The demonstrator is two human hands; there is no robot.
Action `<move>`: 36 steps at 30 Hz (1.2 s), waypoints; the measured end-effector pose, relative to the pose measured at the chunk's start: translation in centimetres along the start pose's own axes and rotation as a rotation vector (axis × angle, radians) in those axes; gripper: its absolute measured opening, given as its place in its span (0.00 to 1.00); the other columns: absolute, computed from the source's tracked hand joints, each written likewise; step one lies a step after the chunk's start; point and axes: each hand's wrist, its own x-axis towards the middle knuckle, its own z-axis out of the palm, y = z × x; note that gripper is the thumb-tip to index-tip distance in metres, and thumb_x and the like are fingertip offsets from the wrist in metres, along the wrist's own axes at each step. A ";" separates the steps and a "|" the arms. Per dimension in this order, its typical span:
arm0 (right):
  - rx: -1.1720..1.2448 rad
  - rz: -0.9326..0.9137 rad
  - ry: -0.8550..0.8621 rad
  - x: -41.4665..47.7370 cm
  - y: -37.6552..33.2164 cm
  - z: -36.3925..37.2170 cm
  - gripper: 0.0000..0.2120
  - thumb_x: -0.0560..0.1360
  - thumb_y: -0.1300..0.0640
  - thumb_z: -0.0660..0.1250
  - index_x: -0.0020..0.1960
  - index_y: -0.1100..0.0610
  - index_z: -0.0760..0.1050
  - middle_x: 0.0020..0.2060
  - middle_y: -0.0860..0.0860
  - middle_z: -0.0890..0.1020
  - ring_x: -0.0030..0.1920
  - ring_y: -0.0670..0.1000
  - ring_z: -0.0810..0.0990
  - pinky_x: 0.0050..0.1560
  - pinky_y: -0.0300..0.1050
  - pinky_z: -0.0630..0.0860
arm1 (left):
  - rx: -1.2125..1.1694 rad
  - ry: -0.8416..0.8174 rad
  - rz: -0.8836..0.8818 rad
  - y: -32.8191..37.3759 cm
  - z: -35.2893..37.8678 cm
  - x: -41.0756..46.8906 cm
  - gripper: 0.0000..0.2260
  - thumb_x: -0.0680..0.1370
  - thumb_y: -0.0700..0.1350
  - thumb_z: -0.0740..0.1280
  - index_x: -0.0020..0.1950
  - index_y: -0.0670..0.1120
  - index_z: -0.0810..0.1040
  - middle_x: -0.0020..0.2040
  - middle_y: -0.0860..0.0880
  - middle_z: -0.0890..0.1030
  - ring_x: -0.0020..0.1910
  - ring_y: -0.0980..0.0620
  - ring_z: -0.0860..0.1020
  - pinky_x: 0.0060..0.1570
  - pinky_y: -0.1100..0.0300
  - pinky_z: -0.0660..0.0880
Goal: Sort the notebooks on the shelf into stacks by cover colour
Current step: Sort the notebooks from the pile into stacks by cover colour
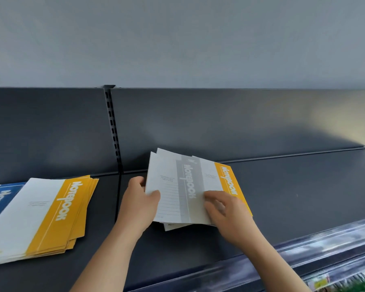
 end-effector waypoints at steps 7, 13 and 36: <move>0.144 -0.027 -0.012 0.5 -1.4 0.2 0.07 0.78 0.54 0.62 0.54 0.51 0.76 0.46 0.39 0.79 0.45 0.37 0.76 0.39 0.27 0.72 | -0.024 0.051 0.070 -0.3 -0.7 -1.3 0.05 0.79 0.44 0.64 0.54 0.48 0.74 0.48 0.56 0.79 0.45 0.59 0.78 0.34 0.65 0.74; 0.351 -0.059 0.057 1.0 -3.4 2.1 0.14 0.74 0.54 0.68 0.54 0.39 0.70 0.53 0.37 0.77 0.52 0.37 0.77 0.38 0.29 0.74 | -0.033 0.135 0.094 -1.3 -2.8 -2.3 0.09 0.79 0.48 0.63 0.57 0.48 0.71 0.51 0.54 0.79 0.48 0.57 0.78 0.37 0.66 0.75; 0.474 -0.197 -0.216 -4.0 -24.1 20.3 0.15 0.74 0.58 0.68 0.54 0.41 0.73 0.42 0.40 0.80 0.42 0.43 0.79 0.31 0.35 0.75 | 0.129 0.387 0.103 -10.0 -29.8 -8.4 0.09 0.80 0.45 0.61 0.59 0.54 0.70 0.50 0.63 0.75 0.47 0.64 0.75 0.33 0.79 0.70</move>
